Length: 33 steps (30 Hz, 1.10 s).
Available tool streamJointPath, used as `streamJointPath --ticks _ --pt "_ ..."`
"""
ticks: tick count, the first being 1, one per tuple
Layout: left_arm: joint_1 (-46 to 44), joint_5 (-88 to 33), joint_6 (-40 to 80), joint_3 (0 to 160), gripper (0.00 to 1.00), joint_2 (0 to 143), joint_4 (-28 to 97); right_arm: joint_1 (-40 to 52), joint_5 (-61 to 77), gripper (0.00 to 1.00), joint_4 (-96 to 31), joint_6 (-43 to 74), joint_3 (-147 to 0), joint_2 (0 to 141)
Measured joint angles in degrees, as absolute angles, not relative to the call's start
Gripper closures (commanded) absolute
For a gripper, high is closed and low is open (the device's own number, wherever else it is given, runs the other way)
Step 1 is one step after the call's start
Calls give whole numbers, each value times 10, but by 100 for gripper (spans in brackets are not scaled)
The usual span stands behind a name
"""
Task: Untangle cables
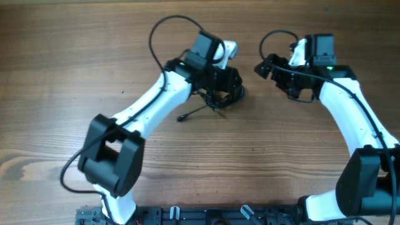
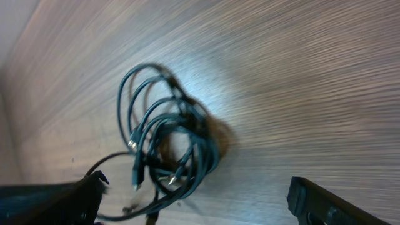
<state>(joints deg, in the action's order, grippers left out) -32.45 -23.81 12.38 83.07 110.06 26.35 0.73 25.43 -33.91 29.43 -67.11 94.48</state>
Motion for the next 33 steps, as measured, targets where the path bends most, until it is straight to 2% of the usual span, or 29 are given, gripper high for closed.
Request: streamJointPath --ticks 7,17,25,33 --pt "-348 -204 181 831 45 1153 214 -32 252 3 -357 294 -671 945" --pt "-350 -99 319 831 31 1198 204 -34 252 3 -369 282 -671 945" --pt "-350 -62 393 831 34 1213 153 -34 252 3 -369 281 -671 945" --pt "-350 -56 475 831 46 1226 138 -34 252 3 -369 281 -671 945"
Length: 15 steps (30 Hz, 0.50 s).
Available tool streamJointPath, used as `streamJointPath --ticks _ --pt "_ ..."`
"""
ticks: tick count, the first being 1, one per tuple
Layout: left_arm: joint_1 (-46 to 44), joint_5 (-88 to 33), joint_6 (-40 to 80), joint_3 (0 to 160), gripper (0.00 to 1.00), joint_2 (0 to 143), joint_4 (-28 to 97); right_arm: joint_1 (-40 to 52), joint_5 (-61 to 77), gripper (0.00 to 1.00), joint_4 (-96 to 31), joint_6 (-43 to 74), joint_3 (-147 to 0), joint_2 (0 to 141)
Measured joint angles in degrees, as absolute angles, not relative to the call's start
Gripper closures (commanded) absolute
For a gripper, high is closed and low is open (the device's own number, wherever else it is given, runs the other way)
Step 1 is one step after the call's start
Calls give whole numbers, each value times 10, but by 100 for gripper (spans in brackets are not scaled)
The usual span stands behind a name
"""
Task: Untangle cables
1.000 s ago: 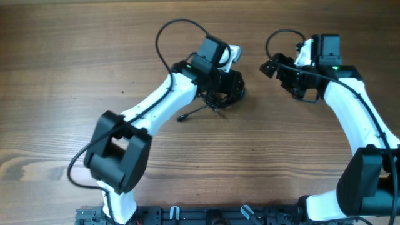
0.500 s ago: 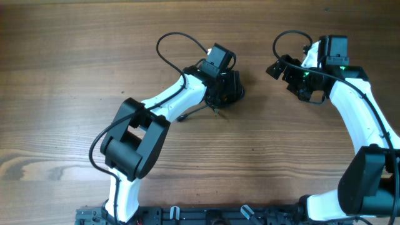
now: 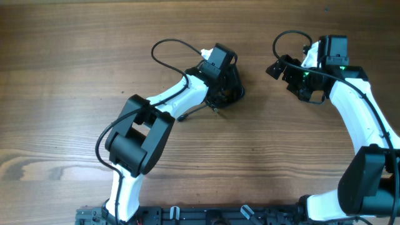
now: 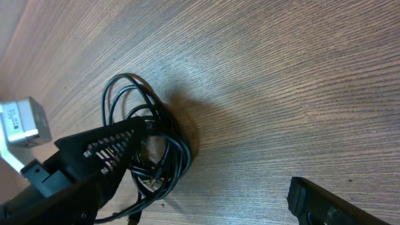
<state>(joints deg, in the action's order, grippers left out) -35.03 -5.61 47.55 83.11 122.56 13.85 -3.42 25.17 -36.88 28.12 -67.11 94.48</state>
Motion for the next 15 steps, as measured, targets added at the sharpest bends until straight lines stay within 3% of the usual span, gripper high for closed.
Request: streamJointPath --ticks 10,15 --pt "-360 -36 508 847 55 1246 144 -34 250 3 -369 269 -671 945" --pt "-367 -23 513 858 46 1253 156 -34 250 3 -369 267 -671 945"
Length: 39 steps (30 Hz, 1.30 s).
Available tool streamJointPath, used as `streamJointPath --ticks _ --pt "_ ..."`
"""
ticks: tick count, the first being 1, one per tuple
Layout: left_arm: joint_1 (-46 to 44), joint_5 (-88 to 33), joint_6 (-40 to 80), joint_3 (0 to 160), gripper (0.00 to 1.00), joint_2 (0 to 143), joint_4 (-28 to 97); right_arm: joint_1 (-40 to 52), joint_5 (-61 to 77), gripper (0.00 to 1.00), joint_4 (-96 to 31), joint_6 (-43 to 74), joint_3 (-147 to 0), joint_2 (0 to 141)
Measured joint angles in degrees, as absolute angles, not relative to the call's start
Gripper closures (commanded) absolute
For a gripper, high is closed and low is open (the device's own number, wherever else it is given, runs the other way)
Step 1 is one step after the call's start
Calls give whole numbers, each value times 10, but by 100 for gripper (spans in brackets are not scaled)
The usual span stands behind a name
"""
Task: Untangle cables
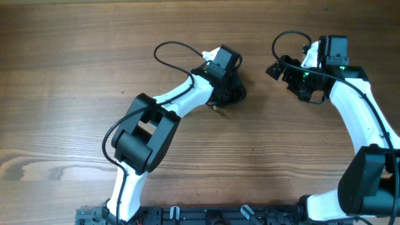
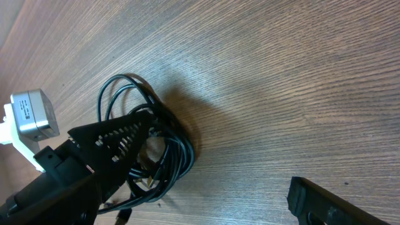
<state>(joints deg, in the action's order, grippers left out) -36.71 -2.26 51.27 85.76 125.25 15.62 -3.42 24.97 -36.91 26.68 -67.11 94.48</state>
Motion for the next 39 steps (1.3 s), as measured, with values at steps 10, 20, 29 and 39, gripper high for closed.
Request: streamJointPath --ticks 10,20,29,39 --pt "-371 -7 521 861 49 1258 138 -34 250 3 -371 267 -671 945" --pt "-370 -8 441 930 44 1269 309 -34 249 3 -370 267 -671 945" --pt "-344 -141 367 950 53 1269 439 -34 249 3 -370 267 -671 945" --pt "-297 -271 190 948 34 1268 487 -34 249 2 -369 267 -671 945"
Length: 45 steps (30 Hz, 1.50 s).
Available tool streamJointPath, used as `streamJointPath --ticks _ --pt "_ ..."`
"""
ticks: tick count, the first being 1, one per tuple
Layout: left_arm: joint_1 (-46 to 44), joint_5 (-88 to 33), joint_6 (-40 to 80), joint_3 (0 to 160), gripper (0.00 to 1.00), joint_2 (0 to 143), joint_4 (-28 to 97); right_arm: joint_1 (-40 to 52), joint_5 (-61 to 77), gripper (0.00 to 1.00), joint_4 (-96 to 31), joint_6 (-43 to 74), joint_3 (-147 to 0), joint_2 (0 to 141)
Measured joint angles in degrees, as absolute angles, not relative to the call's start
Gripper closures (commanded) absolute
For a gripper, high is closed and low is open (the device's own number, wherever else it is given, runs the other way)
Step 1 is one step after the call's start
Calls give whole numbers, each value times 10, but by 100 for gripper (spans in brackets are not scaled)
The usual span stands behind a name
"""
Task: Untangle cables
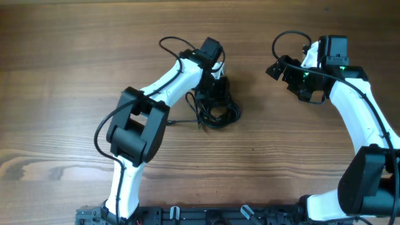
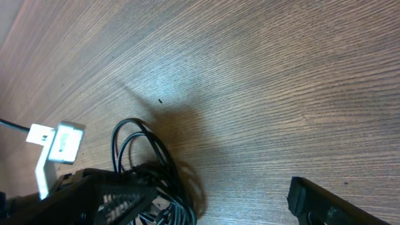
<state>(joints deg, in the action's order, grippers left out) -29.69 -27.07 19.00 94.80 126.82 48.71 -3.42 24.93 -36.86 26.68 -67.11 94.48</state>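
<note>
A tangled bundle of thin black cables [image 1: 217, 111] lies on the wooden table [image 1: 75, 75], one loose end trailing left towards a plug [image 1: 172, 122]. My left gripper [image 1: 215, 87] reaches down into the bundle's far side and looks shut on its strands. In the right wrist view the cable loops [image 2: 140, 153] rise over that gripper's ridged black finger [image 2: 106, 197] at the lower left. My right gripper [image 1: 275, 67] hovers apart from the bundle, to its right, and is open with nothing in it. Only one of its fingers [image 2: 319, 201] shows in that view.
The left arm's elbow [image 1: 134, 125] stands over the table left of the bundle, and its own black lead [image 1: 172, 42] loops behind the wrist. A white camera mount [image 2: 59, 144] sits on the left wrist. Bare wood lies between the two grippers.
The left gripper has shifted nearer and a little left, and the cable bundle has come with it. The loose end now trails out farther left. My right arm stays where it was.
The left gripper first sat over the bundle's left side while my right gripper hung close by. Then the right gripper stood farther right and the left one reached into the loops. It remained in them, and now the bundle lies nearer the table's front.
</note>
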Motion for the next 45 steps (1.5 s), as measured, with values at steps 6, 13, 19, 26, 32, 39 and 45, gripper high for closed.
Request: streamJointPath --ticks 6,13,19,26,32,39,45 --pt "-276 -298 149 947 33 1245 511 -34 249 2 -368 267 -671 945" --pt "-293 -309 72 947 32 1243 502 -34 248 3 -368 256 -671 945" --pt "-334 -269 17 947 34 1243 524 -34 247 3 -368 252 -671 945" --pt "-379 -147 2 946 39 1243 506 -34 247 3 -368 252 -671 945" --pt "-389 -106 6 943 43 1243 497 -34 245 3 -369 252 -671 945" --pt "-390 -115 16 943 51 1242 539 -34 243 2 -368 252 -671 945" --pt "-390 -150 15 942 39 1214 551 -34 243 2 -368 252 -671 945"
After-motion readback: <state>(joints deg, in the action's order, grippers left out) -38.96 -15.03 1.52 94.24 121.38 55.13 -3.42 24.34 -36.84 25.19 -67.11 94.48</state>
